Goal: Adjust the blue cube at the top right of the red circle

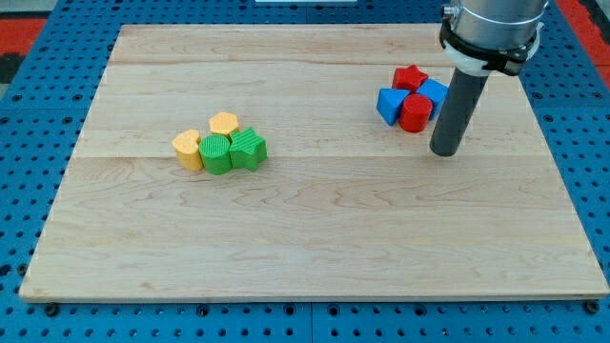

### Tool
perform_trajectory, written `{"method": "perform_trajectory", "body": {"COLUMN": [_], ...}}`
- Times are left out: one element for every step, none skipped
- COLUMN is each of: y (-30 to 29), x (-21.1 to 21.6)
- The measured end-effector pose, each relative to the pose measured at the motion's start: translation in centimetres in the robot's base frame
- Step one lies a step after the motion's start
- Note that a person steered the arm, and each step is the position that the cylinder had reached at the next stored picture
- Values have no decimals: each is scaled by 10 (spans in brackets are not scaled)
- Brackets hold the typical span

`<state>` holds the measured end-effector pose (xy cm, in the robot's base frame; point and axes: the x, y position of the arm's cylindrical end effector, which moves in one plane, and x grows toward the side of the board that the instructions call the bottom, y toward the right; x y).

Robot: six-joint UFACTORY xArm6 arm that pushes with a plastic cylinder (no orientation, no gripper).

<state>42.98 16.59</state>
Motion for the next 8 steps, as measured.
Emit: {"method": "perform_trajectory", "body": {"y": [23,32,35,33,28,26,26,26], "x": [-12,-32,-54,-69,-79,-80,-83,-86]}}
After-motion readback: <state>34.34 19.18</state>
